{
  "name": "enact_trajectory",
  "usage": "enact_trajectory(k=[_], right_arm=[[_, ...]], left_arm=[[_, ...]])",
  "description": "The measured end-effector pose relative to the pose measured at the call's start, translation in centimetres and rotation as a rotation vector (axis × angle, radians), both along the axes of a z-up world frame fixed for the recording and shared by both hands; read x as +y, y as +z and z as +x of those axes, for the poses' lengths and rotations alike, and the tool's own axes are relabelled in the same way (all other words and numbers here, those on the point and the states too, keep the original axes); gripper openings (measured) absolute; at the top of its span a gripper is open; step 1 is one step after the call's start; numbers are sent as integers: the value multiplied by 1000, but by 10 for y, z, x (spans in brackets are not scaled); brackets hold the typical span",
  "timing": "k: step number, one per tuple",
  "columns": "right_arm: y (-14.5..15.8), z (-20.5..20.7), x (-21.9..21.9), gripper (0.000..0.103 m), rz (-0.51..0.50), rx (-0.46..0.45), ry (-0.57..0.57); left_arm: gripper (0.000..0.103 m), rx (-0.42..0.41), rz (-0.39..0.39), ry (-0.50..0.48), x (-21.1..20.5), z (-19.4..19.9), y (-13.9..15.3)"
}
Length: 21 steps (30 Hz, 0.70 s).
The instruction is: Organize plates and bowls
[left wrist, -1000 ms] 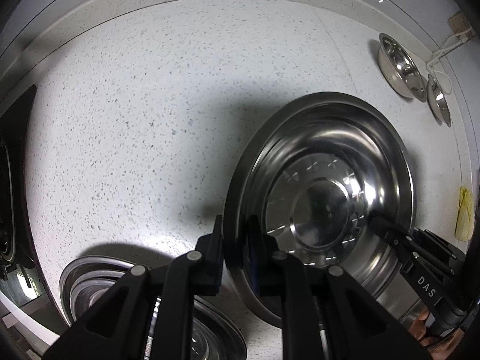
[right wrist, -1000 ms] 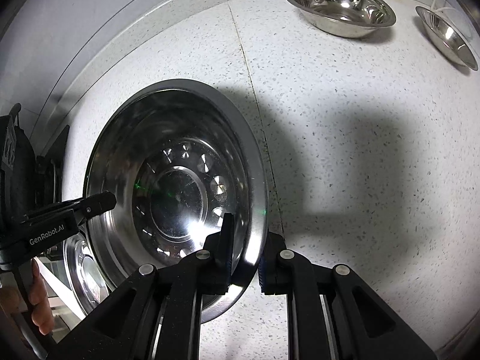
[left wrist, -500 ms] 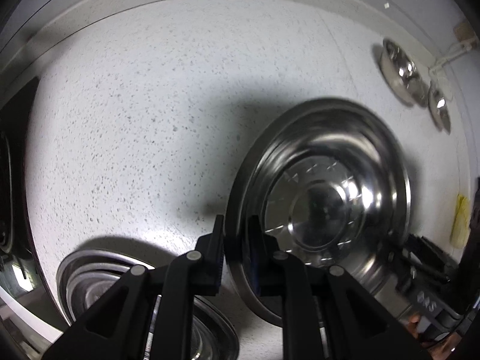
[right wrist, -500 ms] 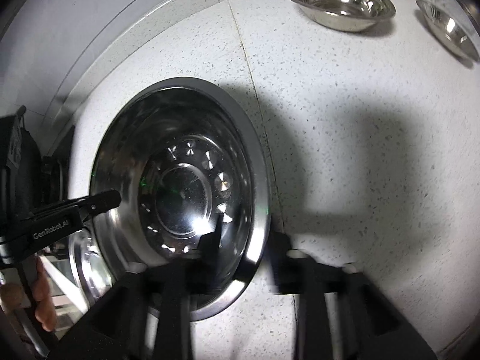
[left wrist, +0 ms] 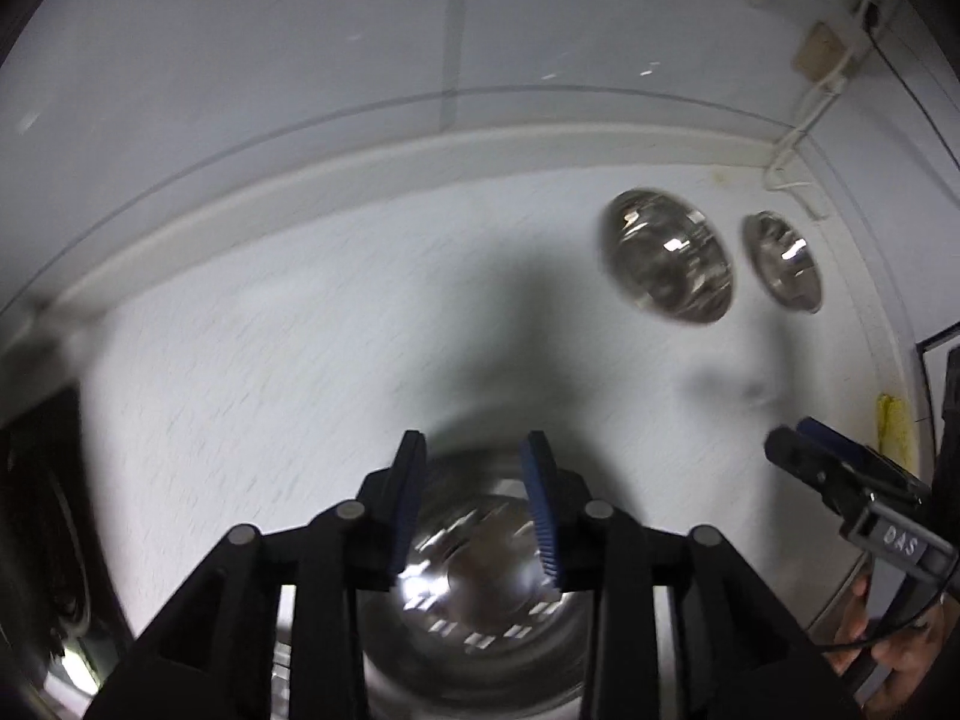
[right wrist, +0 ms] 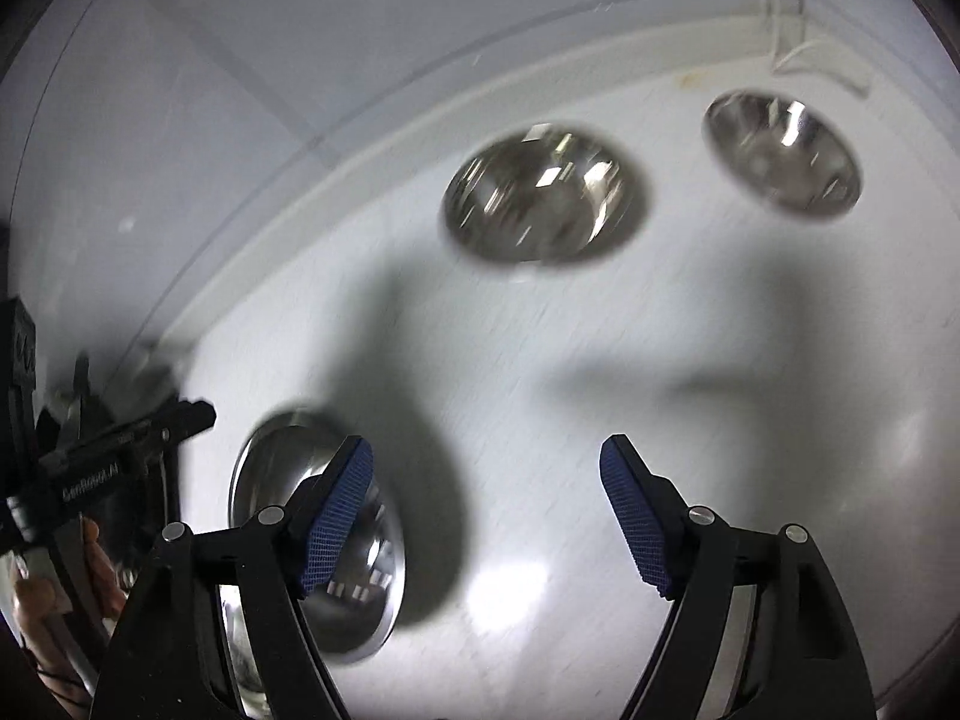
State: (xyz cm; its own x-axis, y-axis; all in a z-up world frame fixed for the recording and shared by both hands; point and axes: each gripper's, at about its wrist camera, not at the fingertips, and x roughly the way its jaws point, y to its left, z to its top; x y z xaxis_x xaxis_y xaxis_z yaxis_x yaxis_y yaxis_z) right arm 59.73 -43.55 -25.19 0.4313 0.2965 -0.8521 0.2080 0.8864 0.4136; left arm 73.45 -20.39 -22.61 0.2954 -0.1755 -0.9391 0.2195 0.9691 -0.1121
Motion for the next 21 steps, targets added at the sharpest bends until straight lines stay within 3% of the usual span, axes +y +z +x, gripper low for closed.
enact_trajectory(k=[3, 6, 14, 21], right_arm=[[2, 16, -24, 74, 2, -22, -39], [-1, 34, -37, 74, 9, -27, -69], [-45, 80, -59, 74, 97, 21, -153], [-83, 109, -67, 74, 206, 77, -226]], left_arm=[[52, -15, -7, -41, -24, 21, 1], [59, -2, -16, -70, -48, 48, -4], [63, 124, -39, -44, -77, 121, -46], [63, 243, -89, 11, -93, 161, -84]])
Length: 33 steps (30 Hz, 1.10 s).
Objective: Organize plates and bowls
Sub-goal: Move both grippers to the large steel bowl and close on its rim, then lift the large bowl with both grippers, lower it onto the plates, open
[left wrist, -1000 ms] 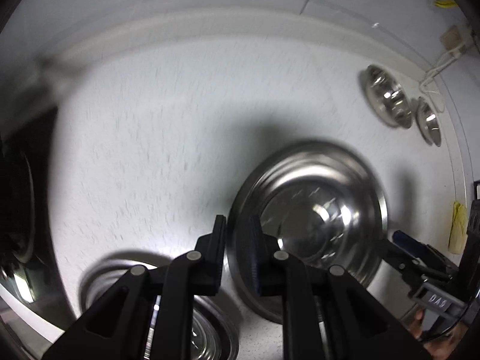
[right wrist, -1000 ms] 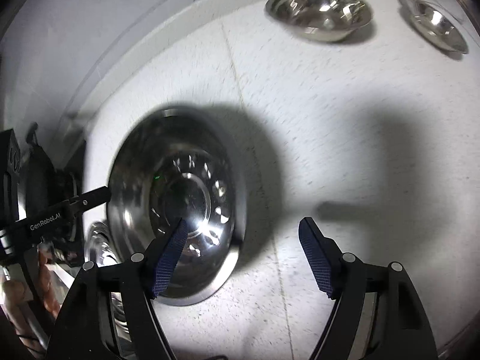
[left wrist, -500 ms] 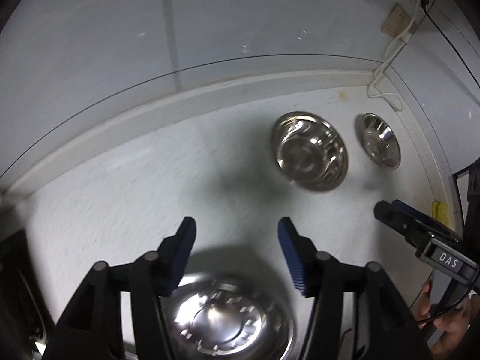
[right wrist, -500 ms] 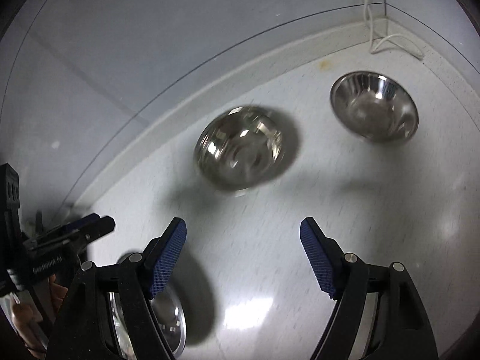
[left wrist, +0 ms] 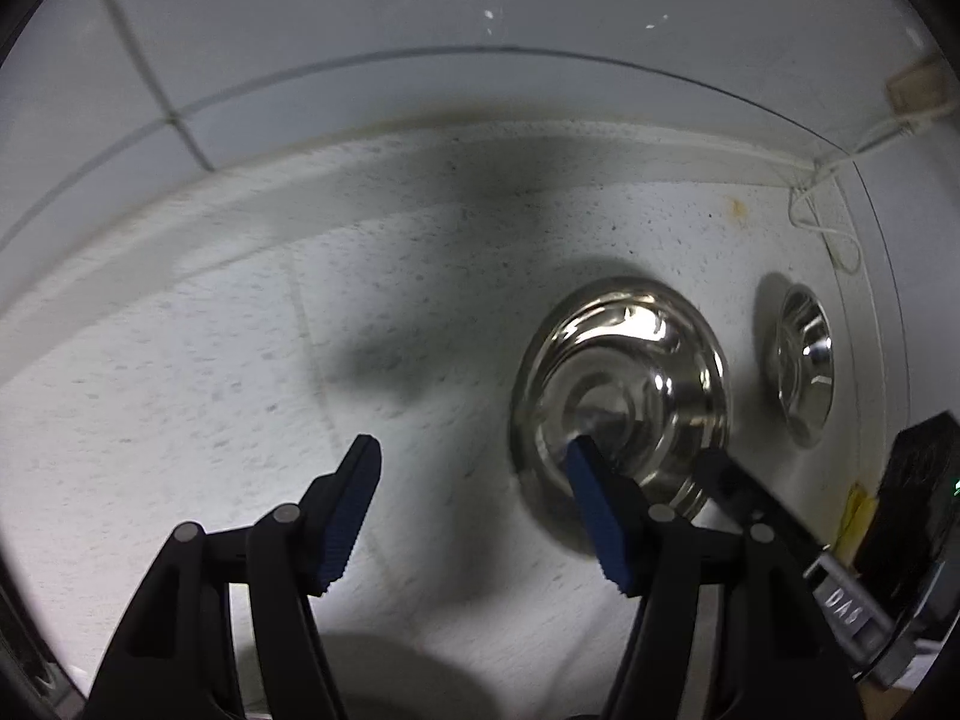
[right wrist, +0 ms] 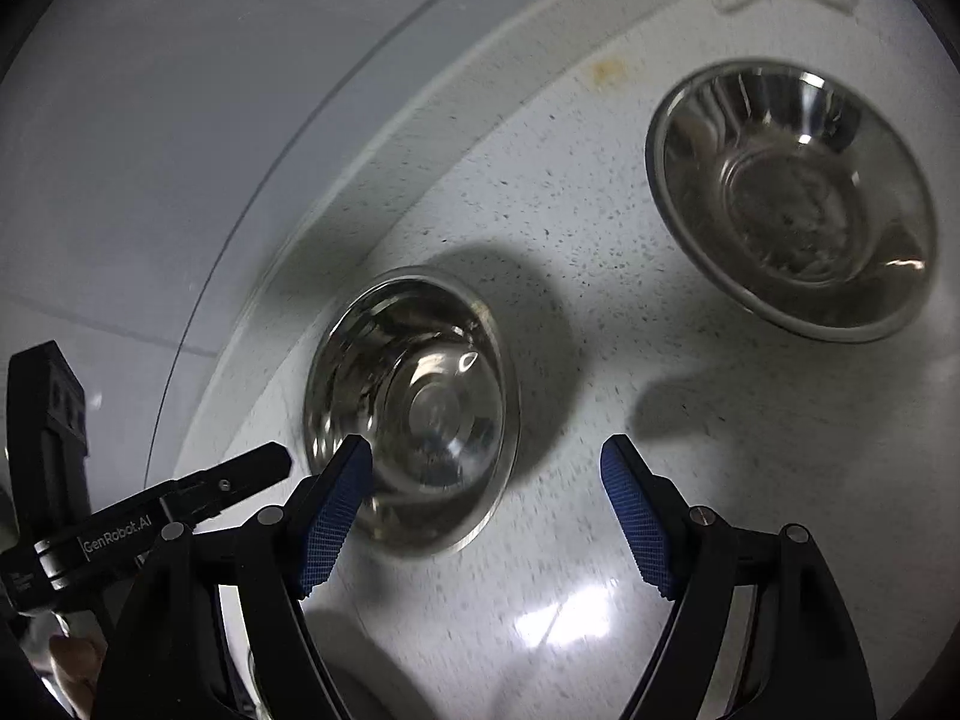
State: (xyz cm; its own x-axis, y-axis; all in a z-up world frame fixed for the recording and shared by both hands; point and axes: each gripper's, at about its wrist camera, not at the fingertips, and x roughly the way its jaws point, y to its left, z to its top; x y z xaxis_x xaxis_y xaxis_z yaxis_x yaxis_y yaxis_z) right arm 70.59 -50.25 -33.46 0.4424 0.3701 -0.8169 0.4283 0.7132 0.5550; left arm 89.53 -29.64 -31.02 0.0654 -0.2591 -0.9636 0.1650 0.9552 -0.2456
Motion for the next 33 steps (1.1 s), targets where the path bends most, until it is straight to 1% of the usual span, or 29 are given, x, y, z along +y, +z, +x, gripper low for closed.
enact_trajectory(k=[3, 6, 8, 9, 10, 11, 12, 13, 14, 17, 19, 21, 24, 25, 27, 30, 33], right_arm=[[-10, 5, -1, 74, 16, 10, -16], [-10, 10, 2, 75, -4, 9, -25], [-9, 13, 7, 74, -16, 14, -22], [-9, 13, 11, 71, -31, 19, -15], [-9, 14, 15, 52, -42, 21, -1], [-9, 15, 20, 39, -47, 26, 11], [-11, 15, 26, 16, -53, 34, 26], [-12, 15, 32, 13, -75, 48, 39], [-11, 13, 40, 11, -102, 49, 60], [-6, 3, 60, 10, -127, 46, 95], [2, -9, 75, 11, -139, 40, 114], [17, -24, 92, 11, -154, 23, 136], [35, -47, 119, 11, -155, -8, 159], [41, -56, 129, 11, -157, -18, 170], [52, -74, 155, 11, -163, -32, 208], [60, -93, 192, 12, -179, -47, 270], [59, -108, 226, 13, -187, -46, 329]], left_arm=[[63, 25, 1, 3, -7, 7, -10], [63, 65, -9, 16, -14, 13, -22], [63, 76, -14, 28, -15, 14, -26], [60, 74, -19, 35, -15, 15, -27], [58, 71, -22, 39, -15, 14, -27], [32, 70, -31, 37, -15, 13, -28], [9, 83, -42, 29, -15, 11, -30], [8, 94, -39, 20, -14, 8, -31], [8, 87, -28, 14, -11, 4, -30], [8, 64, -13, -9, -4, -11, -20], [8, 33, 4, -23, 6, -28, -6], [8, 2, 13, -31, 18, -48, 9], [8, -42, 9, -34, 47, -87, 35], [8, -18, 55, -74, 54, -96, 41], [9, -46, 66, -78, 72, -119, 53], [10, -89, 91, -84, 103, -154, 67], [10, -110, 109, -80, 130, -179, 73]])
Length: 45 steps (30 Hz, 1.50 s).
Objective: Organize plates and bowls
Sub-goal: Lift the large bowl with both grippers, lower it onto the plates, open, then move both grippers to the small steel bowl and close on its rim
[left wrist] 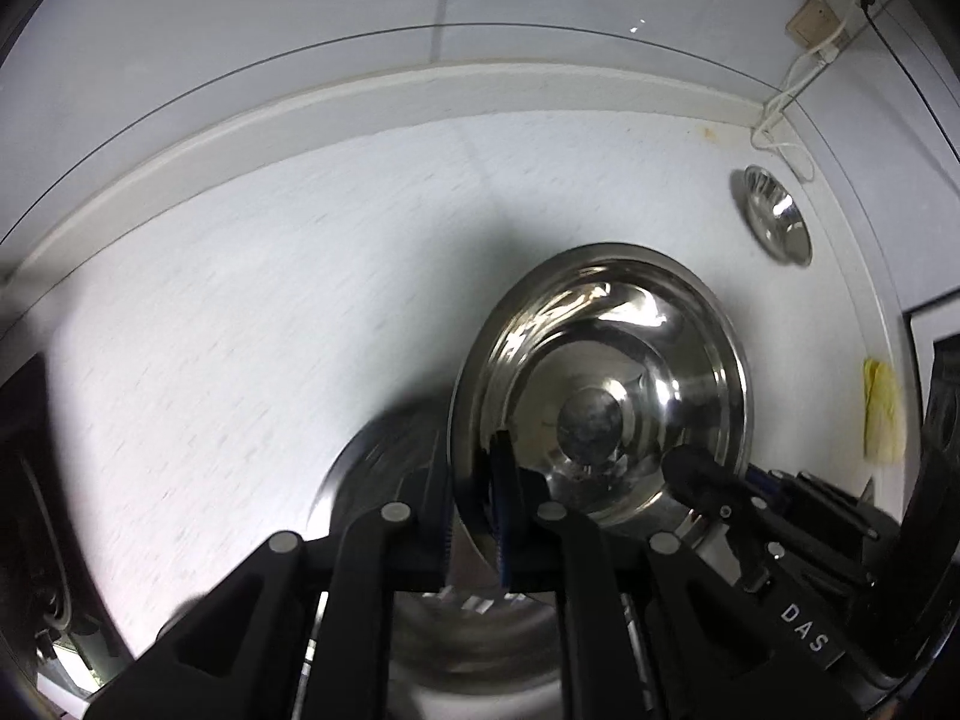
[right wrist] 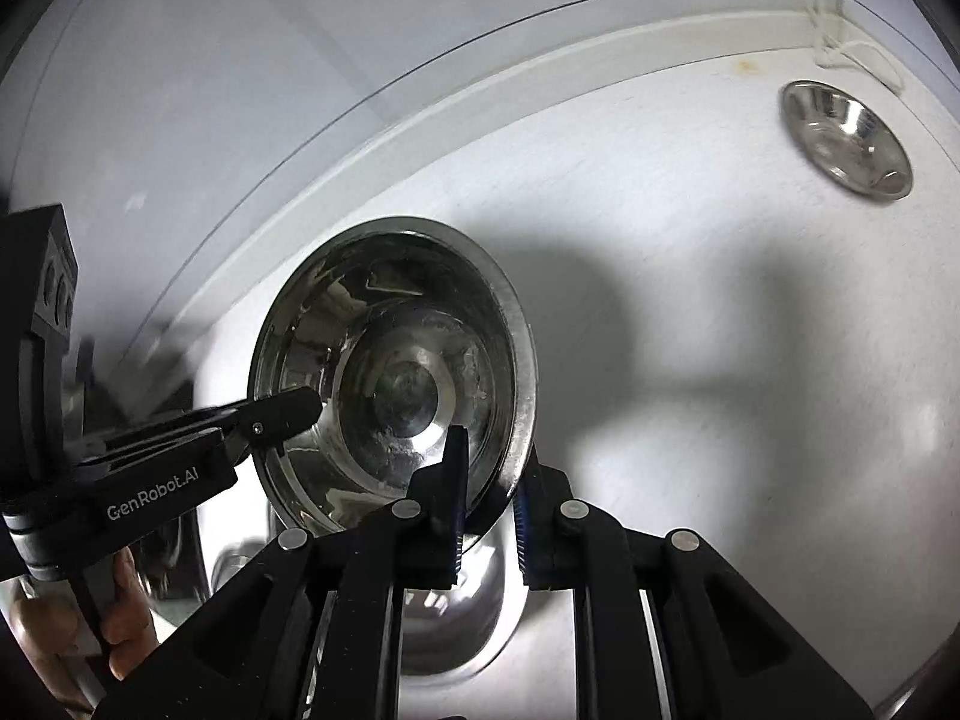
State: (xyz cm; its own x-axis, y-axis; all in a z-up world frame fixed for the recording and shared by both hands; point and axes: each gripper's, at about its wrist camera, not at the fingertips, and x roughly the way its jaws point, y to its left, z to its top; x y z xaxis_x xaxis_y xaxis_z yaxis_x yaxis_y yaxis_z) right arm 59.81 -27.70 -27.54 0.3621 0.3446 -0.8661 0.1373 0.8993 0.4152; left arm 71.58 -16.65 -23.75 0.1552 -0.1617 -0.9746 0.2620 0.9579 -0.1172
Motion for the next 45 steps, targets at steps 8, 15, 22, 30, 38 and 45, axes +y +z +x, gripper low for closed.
enact_trajectory(k=[8, 15, 22, 30, 38, 45], right_arm=[[-26, -8, 60, 14, -44, 48, 91], [-42, 4, 76, 14, -77, 101, 99], [-54, 6, 85, 15, -113, 108, 99], [-33, -13, 48, 47, -40, 107, 123], [22, -18, -9, 98, -87, -48, 65], [39, -10, -109, 98, -172, -85, -121]], left_arm=[[10, 15, 25, 32, 38, -36, -20], [10, 53, 36, 38, 39, -45, -47], [12, 51, 55, 31, 22, -45, -67], [17, 92, -11, 87, 33, -47, -64], [58, -11, -63, -12, -7, -39, -13], [59, -37, -63, -96, -69, 6, 9]])
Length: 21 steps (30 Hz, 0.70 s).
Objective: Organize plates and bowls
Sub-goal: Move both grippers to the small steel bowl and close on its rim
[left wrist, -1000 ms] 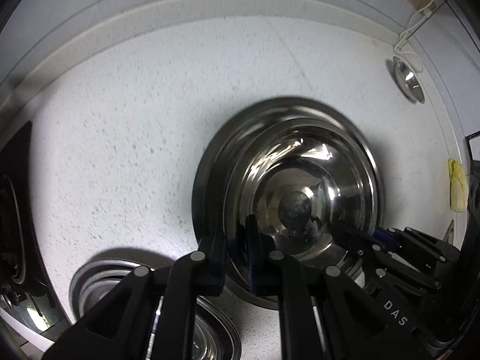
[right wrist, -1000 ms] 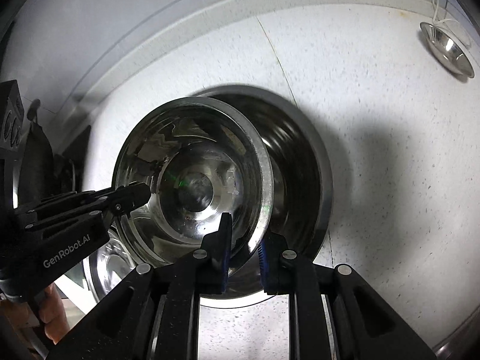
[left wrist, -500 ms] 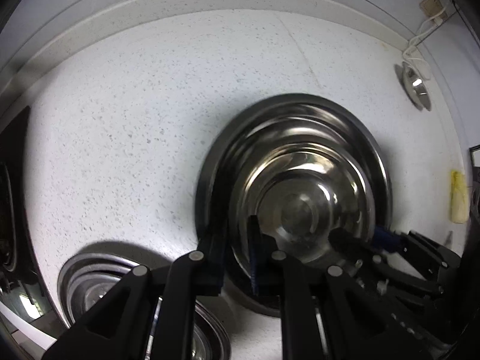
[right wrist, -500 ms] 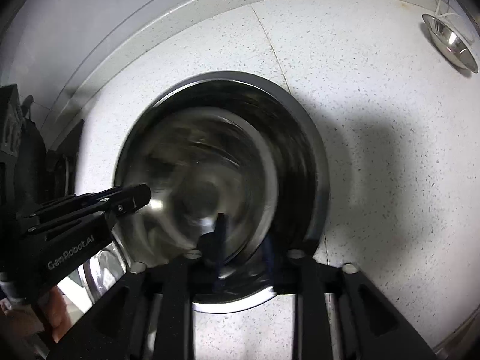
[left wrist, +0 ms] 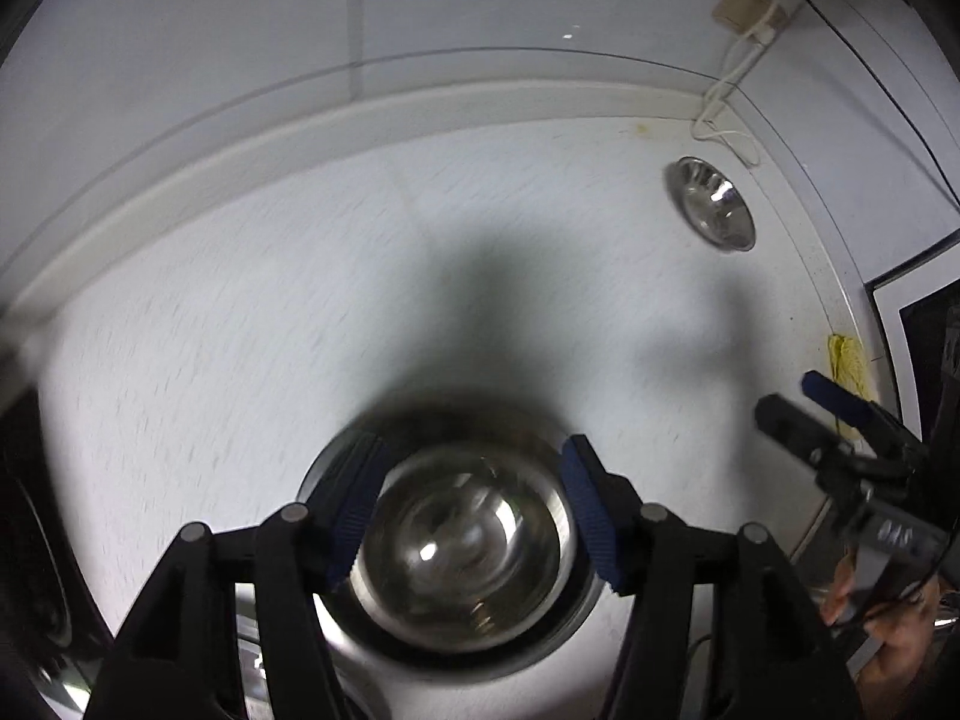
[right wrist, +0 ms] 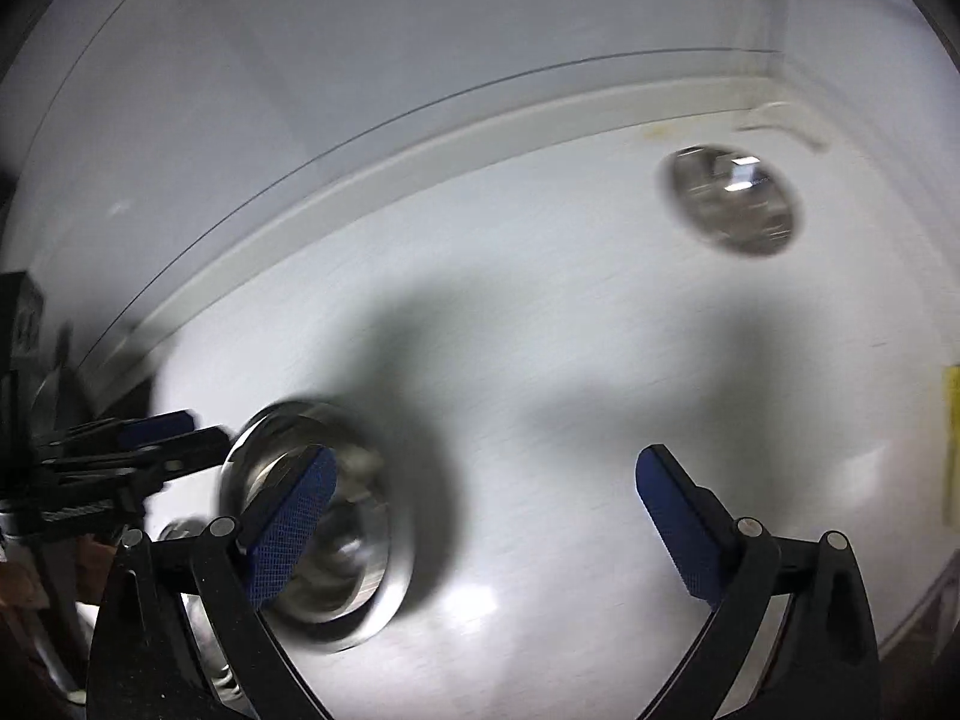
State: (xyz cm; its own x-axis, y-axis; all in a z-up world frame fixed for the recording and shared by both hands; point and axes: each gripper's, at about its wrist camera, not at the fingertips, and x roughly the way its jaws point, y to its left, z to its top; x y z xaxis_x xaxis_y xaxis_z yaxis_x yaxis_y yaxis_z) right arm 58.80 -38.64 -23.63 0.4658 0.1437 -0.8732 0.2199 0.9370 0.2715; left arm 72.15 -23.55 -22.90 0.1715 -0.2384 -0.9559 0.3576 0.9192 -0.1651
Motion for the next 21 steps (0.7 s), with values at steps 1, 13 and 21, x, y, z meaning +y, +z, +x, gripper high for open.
enact_trajectory(k=[1, 13, 21], right_arm=[[-1, 1, -16, 98, -7, 0, -30], [-28, 38, -185, 98, -92, 44, -294], [-58, 85, -238, 98, -74, 63, -335]], left_arm=[[59, -3, 3, -14, -9, 4, 2], [59, -24, 78, -202, -182, 67, -18], [60, -15, 133, -205, -269, 115, -50]])
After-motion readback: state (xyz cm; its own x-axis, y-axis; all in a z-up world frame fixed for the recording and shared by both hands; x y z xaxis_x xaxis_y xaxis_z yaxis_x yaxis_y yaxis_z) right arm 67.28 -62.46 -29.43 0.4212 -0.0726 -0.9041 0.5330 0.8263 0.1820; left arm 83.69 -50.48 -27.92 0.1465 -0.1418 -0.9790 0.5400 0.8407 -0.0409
